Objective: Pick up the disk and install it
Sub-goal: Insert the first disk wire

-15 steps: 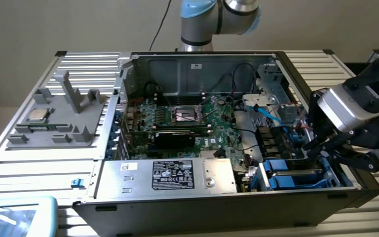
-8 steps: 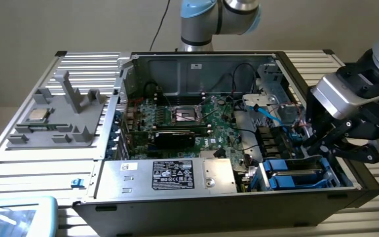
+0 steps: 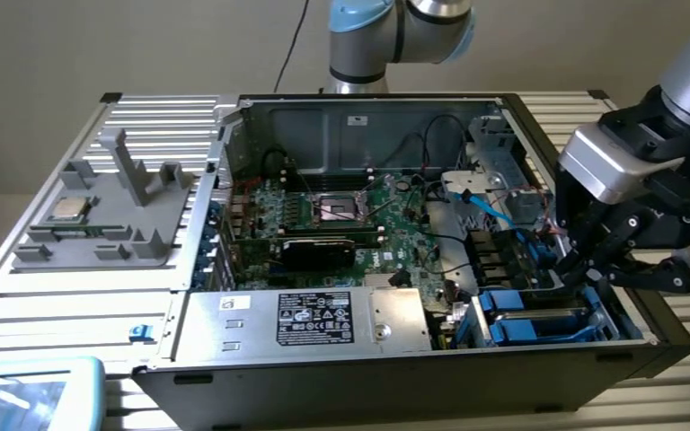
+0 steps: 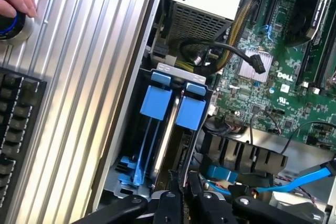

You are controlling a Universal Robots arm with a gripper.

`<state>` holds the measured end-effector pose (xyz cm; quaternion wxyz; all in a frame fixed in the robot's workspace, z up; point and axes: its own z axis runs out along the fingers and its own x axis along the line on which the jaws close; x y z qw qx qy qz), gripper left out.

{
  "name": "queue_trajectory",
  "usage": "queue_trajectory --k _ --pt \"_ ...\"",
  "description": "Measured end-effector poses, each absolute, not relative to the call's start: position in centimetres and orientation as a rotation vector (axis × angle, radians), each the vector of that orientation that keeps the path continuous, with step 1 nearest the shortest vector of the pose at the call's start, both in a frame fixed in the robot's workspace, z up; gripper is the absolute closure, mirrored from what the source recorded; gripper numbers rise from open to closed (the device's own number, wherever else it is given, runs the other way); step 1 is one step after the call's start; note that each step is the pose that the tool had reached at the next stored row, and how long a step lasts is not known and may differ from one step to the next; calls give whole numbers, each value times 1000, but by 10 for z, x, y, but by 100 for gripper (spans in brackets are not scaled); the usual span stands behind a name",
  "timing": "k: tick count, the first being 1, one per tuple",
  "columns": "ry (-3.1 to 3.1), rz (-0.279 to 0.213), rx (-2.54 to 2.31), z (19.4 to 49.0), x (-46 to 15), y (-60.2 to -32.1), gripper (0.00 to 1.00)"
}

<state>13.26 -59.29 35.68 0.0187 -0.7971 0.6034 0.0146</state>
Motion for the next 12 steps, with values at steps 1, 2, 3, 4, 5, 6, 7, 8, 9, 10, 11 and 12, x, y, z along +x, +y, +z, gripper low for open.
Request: queue_trajectory --k 1,2,3,4,5,6,7,8,9,10,11,12 --pt "1876 37 -2479 357 132 -593 84" --pt "1878 33 -2481 358 130 -593 84" --pt "1879 32 -2481 358 129 -593 84" --pt "1883 32 -2478 358 128 -593 84" --pt "1892 32 -2471 358 128 -593 84" --pt "1906 31 -2460 358 128 -593 84" --pt "1922 31 -2447 358 128 -593 84" --pt "1942 31 -2432 358 128 -593 84" --pt "1959 30 -2418 358 128 -593 84" --pt "1979 30 -2401 358 128 -593 84" --pt "1998 30 -2386 358 128 -593 84" --pt "2014 29 -2372 358 128 -593 84"
